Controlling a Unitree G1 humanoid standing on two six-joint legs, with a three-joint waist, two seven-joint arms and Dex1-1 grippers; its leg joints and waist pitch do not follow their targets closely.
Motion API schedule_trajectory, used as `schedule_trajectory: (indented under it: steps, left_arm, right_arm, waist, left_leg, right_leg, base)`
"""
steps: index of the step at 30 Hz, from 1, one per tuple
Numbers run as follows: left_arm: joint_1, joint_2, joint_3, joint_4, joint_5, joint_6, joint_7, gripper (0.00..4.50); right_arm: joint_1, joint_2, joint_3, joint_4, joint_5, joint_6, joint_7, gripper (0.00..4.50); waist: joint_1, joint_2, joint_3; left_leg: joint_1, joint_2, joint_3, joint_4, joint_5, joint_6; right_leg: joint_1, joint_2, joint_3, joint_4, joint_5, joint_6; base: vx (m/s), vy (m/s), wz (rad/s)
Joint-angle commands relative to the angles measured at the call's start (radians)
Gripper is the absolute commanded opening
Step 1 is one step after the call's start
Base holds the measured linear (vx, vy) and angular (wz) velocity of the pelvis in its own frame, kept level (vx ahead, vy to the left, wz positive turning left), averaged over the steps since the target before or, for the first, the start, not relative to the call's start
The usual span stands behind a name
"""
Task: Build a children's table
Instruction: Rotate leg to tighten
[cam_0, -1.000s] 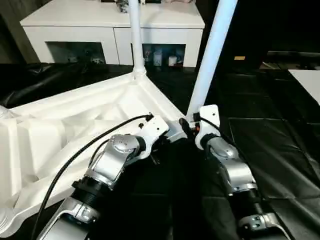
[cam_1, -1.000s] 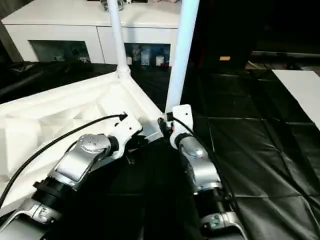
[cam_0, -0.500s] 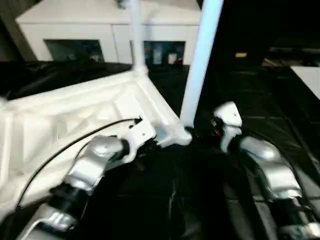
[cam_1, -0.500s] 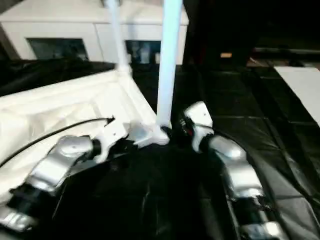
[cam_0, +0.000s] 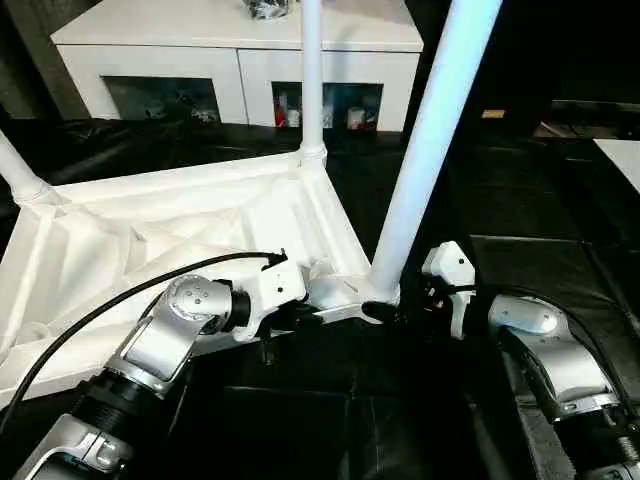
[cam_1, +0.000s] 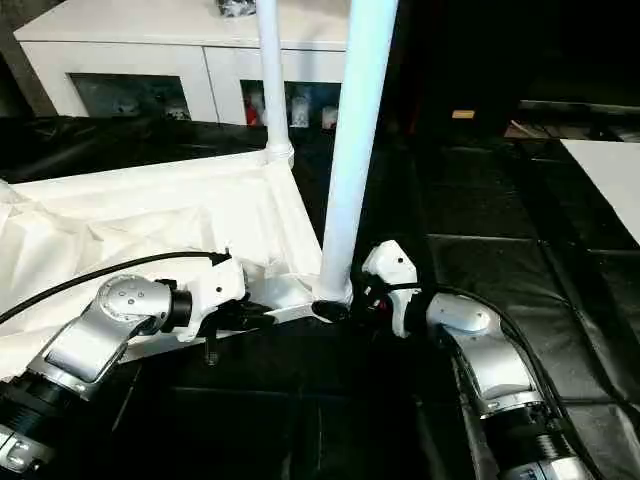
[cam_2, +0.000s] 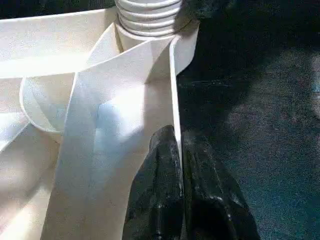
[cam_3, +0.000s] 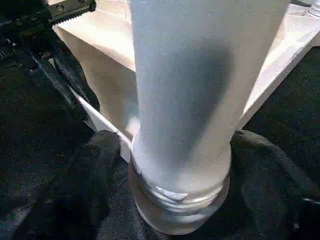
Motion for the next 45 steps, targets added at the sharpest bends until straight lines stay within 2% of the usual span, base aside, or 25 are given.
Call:
schedule_trajectory:
  steps: [1, 5, 6, 11, 13, 15, 17, 18, 19, 20, 21, 23, 24, 25, 27, 28, 29, 31, 34, 35, 36, 38, 40, 42, 45]
  left_arm:
    - [-0.001, 0.006, -0.032, 0.005, 0.008, -0.014, -0.029, 0.00]
    - [0.001, 0.009, -0.032, 0.007, 0.010, -0.016, -0.032, 0.00]
    - [0.001, 0.009, -0.032, 0.007, 0.010, -0.016, -0.032, 0.00]
    - [0.008, 0.012, -0.035, 0.010, 0.012, -0.013, -0.038, 0.00]
    - [0.007, -0.007, -0.034, 0.019, 0.011, 0.022, -0.019, 0.00]
    - [0.003, -0.024, -0.031, 0.028, 0.013, 0.044, 0.003, 0.00]
    - [-0.020, -0.084, -0.016, 0.076, 0.030, 0.091, 0.095, 0.00]
    - [-0.033, -0.110, -0.008, 0.101, 0.038, 0.101, 0.138, 0.00]
    - [-0.045, -0.129, -0.002, 0.123, 0.046, 0.102, 0.172, 0.00]
    - [-0.083, -0.188, 0.019, 0.187, 0.066, 0.107, 0.279, 0.00]
    - [-0.083, -0.188, 0.019, 0.187, 0.066, 0.107, 0.279, 0.00]
    - [-0.128, -0.252, 0.052, 0.253, 0.075, 0.115, 0.394, 0.00]
    - [-0.169, -0.299, 0.080, 0.302, 0.079, 0.118, 0.484, 0.00]
    - [-0.172, -0.302, 0.082, 0.305, 0.079, 0.118, 0.488, 0.00]
    - [-0.209, -0.337, 0.106, 0.351, 0.083, 0.113, 0.559, 0.00]
    - [-0.216, -0.340, 0.107, 0.362, 0.088, 0.107, 0.566, 0.00]
    - [-0.220, -0.342, 0.107, 0.369, 0.091, 0.101, 0.567, 0.00]
    - [-0.223, -0.342, 0.107, 0.378, 0.095, 0.090, 0.553, 0.00]
    - [-0.210, -0.332, 0.100, 0.366, 0.087, 0.090, 0.504, 0.00]
    - [-0.205, -0.327, 0.097, 0.363, 0.083, 0.093, 0.487, 0.00]
    - [-0.200, -0.323, 0.096, 0.360, 0.078, 0.095, 0.474, 0.00]
    - [-0.185, -0.308, 0.093, 0.342, 0.063, 0.105, 0.434, 0.00]
    - [-0.176, -0.296, 0.089, 0.329, 0.056, 0.100, 0.405, 0.00]
    - [-0.150, -0.257, 0.070, 0.282, 0.043, 0.114, 0.317, 0.00]
    - [-0.126, -0.210, 0.039, 0.233, 0.034, 0.117, 0.216, 0.00]
  right_arm:
    - [-0.011, -0.004, 0.002, 0.007, 0.003, -0.006, 0.011, 3.30]
    - [-0.011, -0.003, 0.001, 0.010, 0.008, -0.003, 0.019, 3.01]
    - [-0.010, -0.003, 0.001, 0.011, 0.008, -0.004, 0.020, 2.80]
    - [0.001, 0.009, -0.002, 0.024, 0.006, -0.004, 0.010, 2.62]
    - [-0.001, 0.047, -0.010, 0.053, -0.027, 0.004, -0.089, 2.61]
    - [-0.002, 0.076, -0.015, 0.067, -0.045, 0.018, -0.157, 2.60]
    - [-0.006, 0.169, -0.043, 0.091, -0.076, 0.058, -0.347, 2.59]
    - [-0.008, 0.202, -0.050, 0.096, -0.090, 0.073, -0.414, 2.59]
    - [-0.011, 0.224, -0.052, 0.100, -0.099, 0.082, -0.454, 2.59]
    - [-0.021, 0.289, -0.054, 0.114, -0.130, 0.102, -0.571, 2.59]
    - [-0.021, 0.289, -0.054, 0.114, -0.130, 0.102, -0.571, 2.59]
    - [-0.041, 0.355, -0.063, 0.142, -0.153, 0.123, -0.688, 2.58]
    - [-0.066, 0.405, -0.073, 0.179, -0.159, 0.134, -0.769, 2.58]
    - [-0.067, 0.407, -0.072, 0.182, -0.161, 0.134, -0.772, 2.58]
    - [-0.094, 0.436, -0.065, 0.224, -0.182, 0.124, -0.817, 2.58]
    - [-0.099, 0.451, -0.077, 0.231, -0.166, 0.114, -0.814, 2.58]
    - [-0.099, 0.466, -0.096, 0.226, -0.136, 0.101, -0.800, 3.14]
    - [-0.097, 0.466, -0.097, 0.197, -0.127, 0.074, -0.765, 3.27]
    - [-0.093, 0.444, -0.096, 0.153, -0.129, 0.068, -0.739, 3.63]
    - [-0.095, 0.432, -0.100, 0.143, -0.126, 0.062, -0.732, 3.71]
    - [-0.095, 0.416, -0.099, 0.132, -0.125, 0.065, -0.716, 3.75]
    - [-0.085, 0.359, -0.087, 0.083, -0.115, 0.063, -0.632, 3.81]
    - [-0.072, 0.322, -0.084, 0.043, -0.091, 0.077, -0.560, 3.81]
    - [-0.029, 0.203, -0.071, -0.048, -0.048, 0.094, -0.376, 3.81]
    - [0.011, 0.092, -0.054, -0.103, -0.036, 0.076, -0.234, 3.81]
  waist:
    - [0.001, -0.006, -0.064]
    - [0.003, -0.005, -0.064]
    - [0.003, -0.005, -0.063]
    - [0.003, -0.004, -0.064]
    - [0.002, -0.005, -0.063]
    - [-0.003, -0.006, -0.059]
    - [-0.010, -0.003, -0.051]
    - [-0.014, -0.005, -0.049]
    - [-0.014, -0.005, -0.046]
    - [-0.015, -0.005, -0.048]
    - [-0.015, -0.006, -0.048]
    - [-0.016, -0.003, -0.047]
    - [-0.015, -0.005, -0.048]
    - [-0.013, -0.004, -0.049]
    - [-0.009, -0.003, -0.052]
    - [-0.009, -0.006, -0.053]
    - [-0.008, -0.007, -0.053]
    - [-0.007, -0.002, -0.057]
    - [-0.013, -0.003, -0.064]
    - [-0.018, -0.001, -0.067]
    - [-0.018, 0.001, -0.070]
    - [-0.016, 0.000, -0.069]
    - [-0.012, 0.000, -0.070]
    - [-0.005, -0.001, -0.070]
    - [-0.001, 0.000, -0.067]
  left_leg:
    - [-0.010, 0.048, -0.012, -0.063, 0.031, 0.111]
    - [-0.009, 0.049, -0.013, -0.063, 0.028, 0.111]
    - [-0.009, 0.049, -0.013, -0.063, 0.027, 0.110]
    - [-0.009, 0.048, -0.012, -0.062, 0.021, 0.104]
    - [-0.009, 0.047, -0.012, -0.062, 0.026, 0.103]
    - [-0.009, 0.046, -0.012, -0.066, -0.007, 0.079]
    - [-0.005, 0.045, -0.012, -0.072, -0.071, 0.044]
    - [0.001, 0.042, -0.012, -0.074, -0.121, 0.019]
    - [0.002, 0.042, -0.014, -0.077, -0.135, 0.007]
    - [0.005, 0.041, -0.015, -0.078, -0.144, -0.008]
    - [0.007, 0.041, -0.016, -0.081, -0.154, -0.017]
    - [0.005, 0.038, -0.015, -0.081, -0.163, -0.022]
    - [0.009, 0.038, -0.015, -0.082, -0.175, -0.023]
    - [0.013, 0.036, -0.014, -0.081, -0.178, -0.023]
    - [0.010, 0.036, -0.013, -0.080, -0.163, -0.015]
    - [0.002, 0.035, -0.013, -0.080, -0.152, -0.003]
    - [0.000, 0.035, -0.014, -0.081, -0.147, 0.002]
    - [-0.001, 0.036, -0.015, -0.079, -0.131, 0.018]
    - [-0.019, 0.035, -0.020, -0.077, -0.083, 0.041]
    - [-0.028, 0.037, -0.024, -0.076, -0.030, 0.051]
    - [-0.018, 0.036, -0.018, -0.069, -0.017, 0.063]
    - [-0.019, 0.037, -0.015, -0.068, -0.008, 0.088]
    - [-0.021, 0.040, -0.015, -0.068, 0.009, 0.106]
    - [-0.021, 0.043, -0.015, -0.065, 0.013, 0.133]
    - [-0.020, 0.045, -0.012, -0.064, 0.004, 0.148]
  right_leg:
    - [0.066, -0.084, 0.043, -0.048, 0.092, -0.298]
    - [0.066, -0.084, 0.042, -0.049, 0.076, -0.295]
    - [0.066, -0.084, 0.042, -0.049, 0.072, -0.295]
    - [0.065, -0.083, 0.042, -0.050, 0.062, -0.292]
    - [0.065, -0.083, 0.043, -0.049, 0.065, -0.292]
    - [0.062, -0.083, 0.042, -0.057, 0.003, -0.283]
    - [0.058, -0.082, 0.043, -0.069, -0.107, -0.266]
    - [0.055, -0.081, 0.044, -0.080, -0.203, -0.242]
    - [0.053, -0.081, 0.044, -0.083, -0.246, -0.227]
    - [0.050, -0.080, 0.046, -0.088, -0.285, -0.206]
    - [0.046, -0.078, 0.048, -0.090, -0.298, -0.191]
    - [0.044, -0.077, 0.049, -0.092, -0.303, -0.181]
    - [0.041, -0.076, 0.049, -0.095, -0.313, -0.174]
    - [0.036, -0.076, 0.050, -0.096, -0.320, -0.172]
    - [0.039, -0.077, 0.049, -0.091, -0.257, -0.183]
    - [0.046, -0.079, 0.048, -0.088, -0.231, -0.183]
    - [0.047, -0.079, 0.048, -0.088, -0.228, -0.180]
    - [0.049, -0.083, 0.047, -0.084, -0.198, -0.183]
    - [0.064, -0.085, 0.042, -0.075, -0.118, -0.190]
    - [0.071, -0.087, 0.040, -0.066, -0.047, -0.202]
    - [0.060, -0.084, 0.040, -0.066, 0.005, -0.223]
    - [0.061, -0.084, 0.039, -0.064, 0.047, -0.249]
    - [0.065, -0.086, 0.039, -0.060, 0.074, -0.256]
    - [0.071, -0.087, 0.039, -0.056, 0.104, -0.258]
    - [0.066, -0.088, 0.037, -0.060, 0.082, -0.269]
  base:
    - [0.000, 0.000, 0.00]
    - [0.000, 0.000, 0.00]
    - [0.000, 0.000, 0.00]
    - [0.000, 0.000, 0.00]
    - [0.000, 0.000, 0.00]
    - [0.000, 0.000, 0.00]
    - [0.000, 0.000, 0.00]
    - [0.000, 0.000, 0.00]
    - [0.000, 0.000, 0.00]
    - [0.000, 0.000, 0.00]
    - [0.000, 0.000, 0.00]
    - [0.000, 0.000, 0.00]
    - [0.000, 0.000, 0.00]
    - [0.000, 0.000, 0.00]
    - [0.000, 0.000, 0.00]
    - [0.000, 0.000, 0.00]
    - [0.000, 0.000, 0.00]
    - [0.000, 0.000, 0.00]
    - [0.000, 0.000, 0.00]
    - [0.000, 0.000, 0.00]
    - [0.000, 0.000, 0.00]
    - [0.000, 0.000, 0.00]
    - [0.000, 0.000, 0.00]
    - [0.000, 0.000, 0.00]
    - [0.000, 0.000, 0.00]
